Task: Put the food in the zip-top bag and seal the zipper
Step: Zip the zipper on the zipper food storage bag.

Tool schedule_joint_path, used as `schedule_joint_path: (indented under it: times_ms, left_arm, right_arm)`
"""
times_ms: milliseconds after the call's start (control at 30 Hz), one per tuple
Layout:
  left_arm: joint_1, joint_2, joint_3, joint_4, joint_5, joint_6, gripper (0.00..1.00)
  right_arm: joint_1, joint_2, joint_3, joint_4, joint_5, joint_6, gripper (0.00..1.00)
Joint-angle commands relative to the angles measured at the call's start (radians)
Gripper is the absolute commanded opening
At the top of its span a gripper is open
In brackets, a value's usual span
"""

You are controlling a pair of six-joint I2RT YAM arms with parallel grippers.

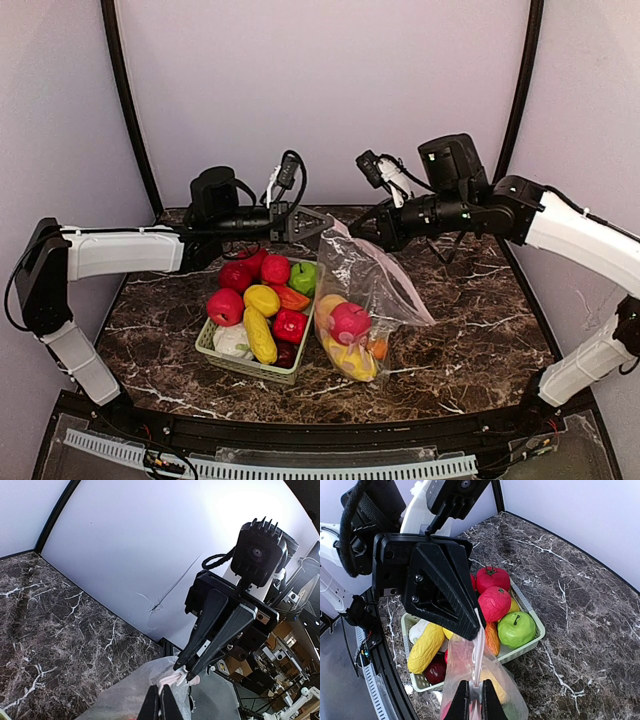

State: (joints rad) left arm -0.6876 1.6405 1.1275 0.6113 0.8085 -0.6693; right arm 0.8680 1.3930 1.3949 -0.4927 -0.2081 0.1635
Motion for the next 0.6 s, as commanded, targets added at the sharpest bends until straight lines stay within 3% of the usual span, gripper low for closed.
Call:
schedule_joint_path:
  times_ms: [0, 567]
  left_arm:
    - [0.026, -0.058, -0.025, -0.012, -0.041, 0.019, 0.01]
    - [0.06, -0.082, -0.049, -0.033, -0.058, 0.029, 0.01]
  right_arm:
    - [-0.009, -0.036, -0.024, -0.009, 0.004, 0.021, 0.0]
    - [-0.017, -0.057, -0.052, -0.038, 0.004, 0.041, 0.0]
